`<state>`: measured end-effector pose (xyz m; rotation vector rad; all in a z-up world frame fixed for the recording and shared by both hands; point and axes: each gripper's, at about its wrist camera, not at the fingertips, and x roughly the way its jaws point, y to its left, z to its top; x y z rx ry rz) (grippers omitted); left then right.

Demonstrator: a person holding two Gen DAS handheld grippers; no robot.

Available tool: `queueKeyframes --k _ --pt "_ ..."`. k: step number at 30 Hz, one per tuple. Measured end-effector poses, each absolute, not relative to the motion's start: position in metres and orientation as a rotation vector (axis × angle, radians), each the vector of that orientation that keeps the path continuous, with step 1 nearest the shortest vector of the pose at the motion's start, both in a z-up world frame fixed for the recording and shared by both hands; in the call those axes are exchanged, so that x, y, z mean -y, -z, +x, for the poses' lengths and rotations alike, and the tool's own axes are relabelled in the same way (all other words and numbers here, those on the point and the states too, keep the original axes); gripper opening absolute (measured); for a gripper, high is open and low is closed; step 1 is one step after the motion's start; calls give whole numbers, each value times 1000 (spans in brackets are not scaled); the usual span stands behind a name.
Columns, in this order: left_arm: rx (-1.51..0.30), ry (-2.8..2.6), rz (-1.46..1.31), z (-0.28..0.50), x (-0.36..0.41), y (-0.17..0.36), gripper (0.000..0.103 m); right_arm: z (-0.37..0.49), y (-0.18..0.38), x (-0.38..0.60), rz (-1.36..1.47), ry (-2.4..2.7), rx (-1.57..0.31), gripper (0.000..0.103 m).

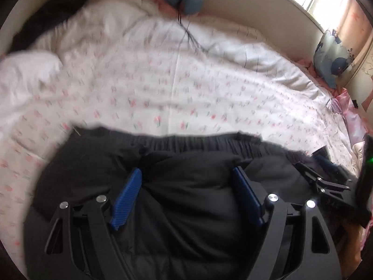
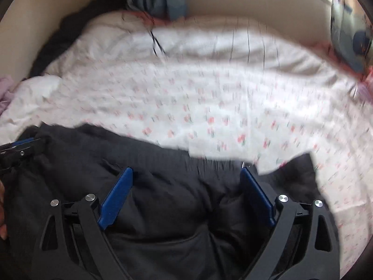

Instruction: Fold large clothes

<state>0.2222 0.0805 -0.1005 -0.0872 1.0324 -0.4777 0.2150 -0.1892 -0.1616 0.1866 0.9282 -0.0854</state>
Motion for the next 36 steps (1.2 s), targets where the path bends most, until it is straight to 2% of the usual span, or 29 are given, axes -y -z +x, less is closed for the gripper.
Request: queueKeyframes --k 4,10,12,16,21,26,28,30,31,36 --pt "-1038 470 -73 221 -77 109 78 217 172 199 238 62 -958 89" --pt "-923 471 -119 193 -118 56 78 167 118 240 236 151 -815 89" --pt "-924 441 -107 192 -129 60 78 158 128 266 250 238 -823 89" --pt "-1010 438 -161 205 -137 110 78 154 191 306 457 228 -900 90" --pt "-1008 405 -129 205 -133 100 78 147 167 297 378 221 -908 90" --pt "-877 429 -175 156 -175 55 78 75 109 266 257 212 -727 91" --pt "-872 413 -180 145 -188 64 78 60 123 263 228 235 -738 94" --pt "-930 398 -188 146 -192 95 78 64 164 269 233 238 -825 96" --pt "-936 404 -191 146 -191 105 78 63 175 275 287 196 -811 96" --pt "-937 377 -158 136 -193 96 78 43 144 269 299 215 -806 96"
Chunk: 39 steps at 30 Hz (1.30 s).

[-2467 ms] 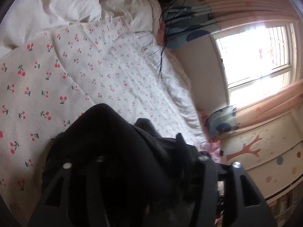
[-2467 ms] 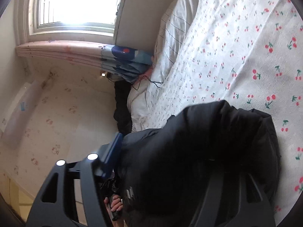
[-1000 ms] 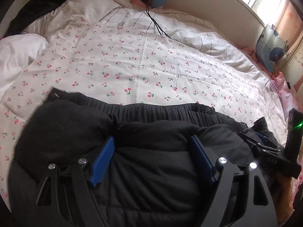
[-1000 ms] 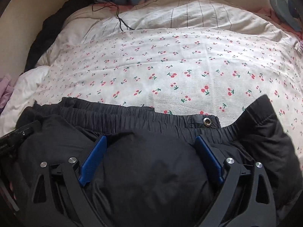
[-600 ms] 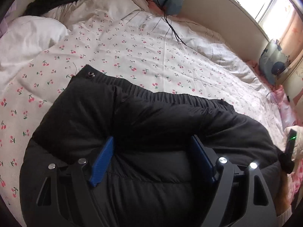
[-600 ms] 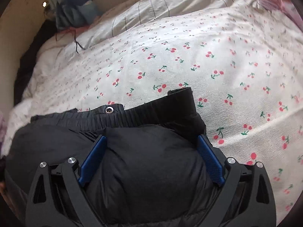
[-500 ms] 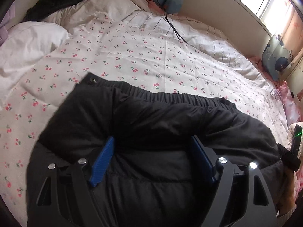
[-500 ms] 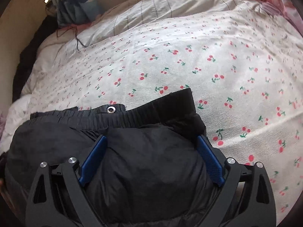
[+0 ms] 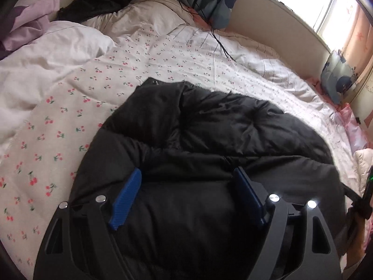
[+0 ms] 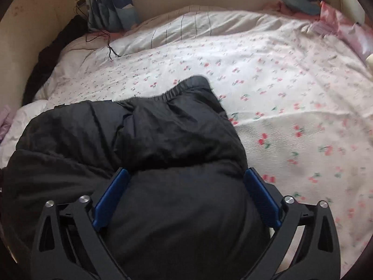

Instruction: Fold large clothes

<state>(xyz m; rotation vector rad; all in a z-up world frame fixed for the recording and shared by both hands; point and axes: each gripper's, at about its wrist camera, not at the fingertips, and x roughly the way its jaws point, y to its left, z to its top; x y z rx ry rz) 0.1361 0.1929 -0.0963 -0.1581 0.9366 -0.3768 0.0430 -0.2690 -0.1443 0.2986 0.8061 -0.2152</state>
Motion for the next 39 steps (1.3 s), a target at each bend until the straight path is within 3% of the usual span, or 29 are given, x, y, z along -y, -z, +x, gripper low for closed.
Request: queueKeyframes --k 4,7,10,13,17,23,25,30,35,39 --pt "-908 370 -191 103 -227 76 78 -11 109 221 207 139 -698 96" --pt "-925 342 -244 79 -261 76 78 -11 143 191 121 128 -869 96" --pt "-953 323 -326 54 -292 73 78 -18 146 188 156 171 -890 96" --pt "-973 357 -370 28 -312 66 78 -44 107 150 122 128 -767 96" --pt "-1071 446 -516 10 -328 77 78 -70 97 43 -244 -8 -715 96" --pt "-1167 494 -697 -7 -332 96 78 -48 143 -54 -764 56 -709 96" --pt "-1191 489 -702 -12 -328 98 78 -34 140 -50 -679 46 -746 96" --pt "-1229 492 -713 -13 -318 109 78 -3 121 47 38 41 -872 96" --pt "-1308 478 -713 11 -286 133 78 -11 125 78 139 14 -906 96" --pt "-1253 421 -741 28 -269 139 78 -28 118 101 242 -47 -901 96"
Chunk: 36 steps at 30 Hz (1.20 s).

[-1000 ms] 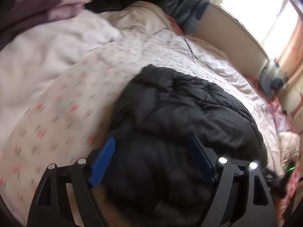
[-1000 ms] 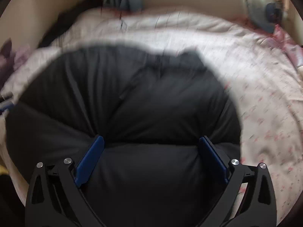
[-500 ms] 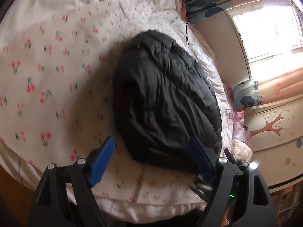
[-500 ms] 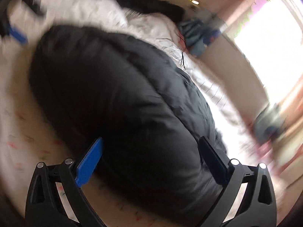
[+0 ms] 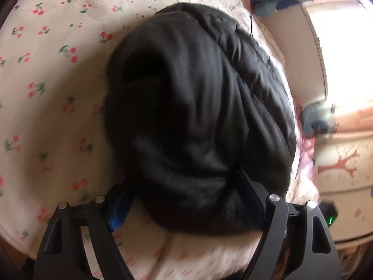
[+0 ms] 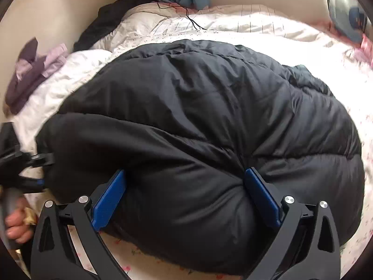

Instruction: Fold large clothes

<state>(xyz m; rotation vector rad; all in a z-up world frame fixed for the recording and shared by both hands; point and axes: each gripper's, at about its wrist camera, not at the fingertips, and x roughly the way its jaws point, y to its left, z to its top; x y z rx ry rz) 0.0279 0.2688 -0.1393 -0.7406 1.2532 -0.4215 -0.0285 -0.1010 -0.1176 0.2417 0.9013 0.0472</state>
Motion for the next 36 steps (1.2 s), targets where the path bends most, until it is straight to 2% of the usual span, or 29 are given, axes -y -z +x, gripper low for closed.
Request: queueKeyframes --k 4,6,8,10,13,18,20,24,26,28,32,34,36 --pt "-1051 467 -753 23 -261 111 78 -64 95 160 440 -44 -789 96" --pt "-1108 431 -716 29 -253 123 81 -78 107 202 508 39 -854 96" --pt "-1208 409 -803 38 -255 153 83 -84 121 221 501 67 -927 96" --pt "-1158 399 -835 38 -262 151 83 -95 119 225 486 79 -923 96" --pt "-1094 405 -838 39 -259 141 83 -97 90 218 427 102 -813 96" --pt "-1057 396 -785 40 -241 133 83 -14 51 170 229 112 -732 96" --pt "-1011 402 -775 34 -240 127 83 30 59 157 201 132 -753 96" --pt "-1026 413 -784 40 -247 131 83 88 128 143 138 191 -920 97" --pt "-1044 410 -872 46 -261 137 83 92 125 139 122 190 -951 97" --pt "-1058 403 -976 49 -272 144 83 84 111 143 149 151 -905 97" --pt "-1077 399 -945 58 -264 144 85 105 84 148 134 184 -813 97" --pt "-1065 392 -940 59 -259 142 85 126 89 150 109 212 -839 97" --pt "-1058 391 -953 62 -257 145 85 154 122 150 90 221 -959 97"
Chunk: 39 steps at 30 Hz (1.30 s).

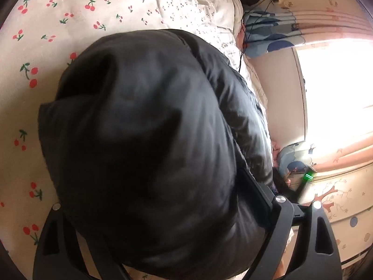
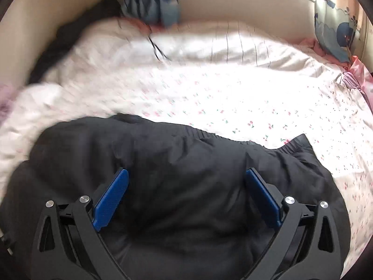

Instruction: Fold large clothes

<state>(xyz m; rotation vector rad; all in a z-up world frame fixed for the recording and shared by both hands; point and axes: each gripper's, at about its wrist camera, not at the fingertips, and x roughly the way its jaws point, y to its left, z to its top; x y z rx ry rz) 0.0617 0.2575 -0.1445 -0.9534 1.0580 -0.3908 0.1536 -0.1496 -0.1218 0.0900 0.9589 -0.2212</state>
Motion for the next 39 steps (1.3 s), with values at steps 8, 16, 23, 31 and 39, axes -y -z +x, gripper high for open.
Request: queueKeyframes --k 8,16,23,31,39 --pt "-1070 382 -912 60 -259 150 77 71 73 130 47 115 -806 97" --pt "-1034 363 -864 55 -253 143 77 28 104 102 -64 75 -870 97" --pt "-1016 336 -790 49 -248 138 77 -15 100 100 -89 55 -868 97" --pt "-1008 319 -774 48 -249 137 77 85 44 104 -25 137 -785 97" --pt "-1009 316 -777 49 -247 135 77 122 82 116 46 121 -1003 97"
